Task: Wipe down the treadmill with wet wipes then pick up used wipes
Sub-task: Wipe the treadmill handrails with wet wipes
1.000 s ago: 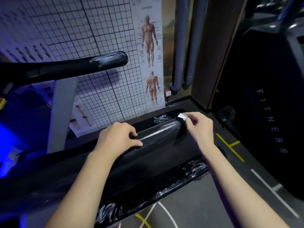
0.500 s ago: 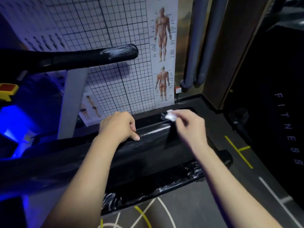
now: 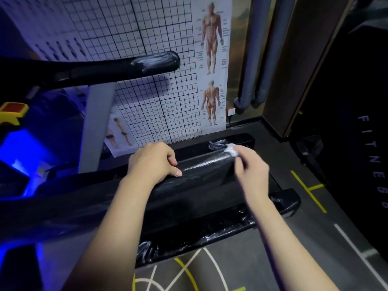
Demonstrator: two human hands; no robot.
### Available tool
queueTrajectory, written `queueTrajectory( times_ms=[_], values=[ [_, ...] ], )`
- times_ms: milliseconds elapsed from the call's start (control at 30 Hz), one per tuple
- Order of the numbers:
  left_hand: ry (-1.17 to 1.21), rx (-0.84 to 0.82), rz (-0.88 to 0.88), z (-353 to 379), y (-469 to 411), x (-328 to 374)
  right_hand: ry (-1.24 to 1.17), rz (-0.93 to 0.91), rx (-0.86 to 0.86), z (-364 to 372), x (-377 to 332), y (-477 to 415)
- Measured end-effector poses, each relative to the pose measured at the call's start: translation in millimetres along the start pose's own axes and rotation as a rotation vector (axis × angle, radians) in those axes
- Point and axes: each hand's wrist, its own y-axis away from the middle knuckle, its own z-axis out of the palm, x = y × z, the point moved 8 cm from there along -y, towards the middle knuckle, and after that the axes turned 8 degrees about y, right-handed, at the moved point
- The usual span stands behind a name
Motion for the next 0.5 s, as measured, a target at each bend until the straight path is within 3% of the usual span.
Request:
queueTrajectory(
  times_ms=[67, 100, 133, 200, 333, 400, 500],
  values=[
    [0.026, 0.027, 0.001, 2.1, 2.0, -6.4, -0.061, 0.344, 0.014, -7.3, 44.2, 7.6],
    [0.040, 0.043, 0.008, 3.2, 3.7, -8.9, -0.087, 0.404, 0.052, -10.7, 49.4, 14.9],
    [0.062, 0.057, 0.021, 4.6, 5.1, -11.3, -0.106, 0.376, 0.109, -14.0, 40.7, 21.1],
    [0.123, 0.070, 0.053, 6.6, 7.6, -15.9, -0.117, 0.128, 0.191, -11.4, -0.3, 32.4],
    [0.289, 0.148, 0.218, -1.1, 24.4, -30.9, -0.147, -0.338, 0.126, 23.7, -69.6, 74.6],
    [0.392, 0.295, 0.240, -18.0, 37.0, -58.9, -0.137, -0.369, 0.090, 38.3, -76.9, 96.9],
    [0.353, 0.465, 0.176, -39.5, 54.4, -118.5, -0.119, -0.188, 0.163, 43.0, -71.0, 113.0]
  ],
)
